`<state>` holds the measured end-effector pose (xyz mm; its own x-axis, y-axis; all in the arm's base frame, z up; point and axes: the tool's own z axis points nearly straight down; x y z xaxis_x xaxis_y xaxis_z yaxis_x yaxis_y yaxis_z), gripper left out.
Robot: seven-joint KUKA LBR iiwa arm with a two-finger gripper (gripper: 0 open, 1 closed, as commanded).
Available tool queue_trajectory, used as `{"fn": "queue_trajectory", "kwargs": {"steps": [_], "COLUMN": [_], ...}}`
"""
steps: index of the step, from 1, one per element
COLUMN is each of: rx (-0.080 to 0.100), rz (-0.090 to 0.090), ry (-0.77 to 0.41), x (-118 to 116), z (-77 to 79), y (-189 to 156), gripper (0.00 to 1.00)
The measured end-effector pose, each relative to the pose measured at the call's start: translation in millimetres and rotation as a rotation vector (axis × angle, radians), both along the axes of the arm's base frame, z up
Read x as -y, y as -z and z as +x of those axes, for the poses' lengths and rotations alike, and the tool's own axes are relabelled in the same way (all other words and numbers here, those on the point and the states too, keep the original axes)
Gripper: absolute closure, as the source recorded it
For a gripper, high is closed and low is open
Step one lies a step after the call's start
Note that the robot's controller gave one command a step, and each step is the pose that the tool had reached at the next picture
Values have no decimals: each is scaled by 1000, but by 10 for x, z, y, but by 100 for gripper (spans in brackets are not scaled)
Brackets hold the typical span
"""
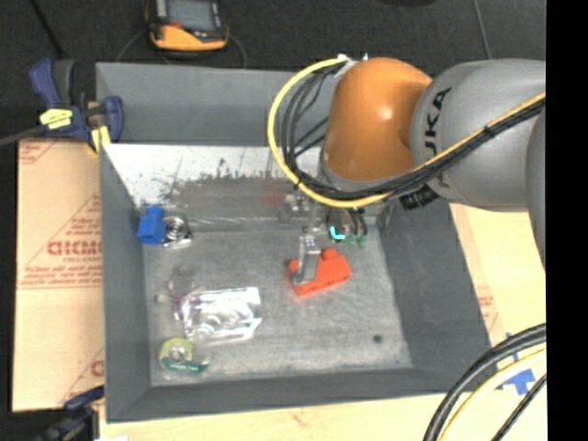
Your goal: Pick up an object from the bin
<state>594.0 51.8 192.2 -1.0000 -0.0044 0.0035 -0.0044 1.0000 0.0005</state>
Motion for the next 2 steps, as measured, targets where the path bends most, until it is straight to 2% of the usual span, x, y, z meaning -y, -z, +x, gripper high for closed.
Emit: {"fn": "queue_trajectory", "kwargs": {"steps": [1,2], "rx": [3,7], "rz": [0,1], "ry": [-195,-119], "x": [-691,-721], "z": [-840,-351], "y": [1245,1217], "gripper": [0,0]}}
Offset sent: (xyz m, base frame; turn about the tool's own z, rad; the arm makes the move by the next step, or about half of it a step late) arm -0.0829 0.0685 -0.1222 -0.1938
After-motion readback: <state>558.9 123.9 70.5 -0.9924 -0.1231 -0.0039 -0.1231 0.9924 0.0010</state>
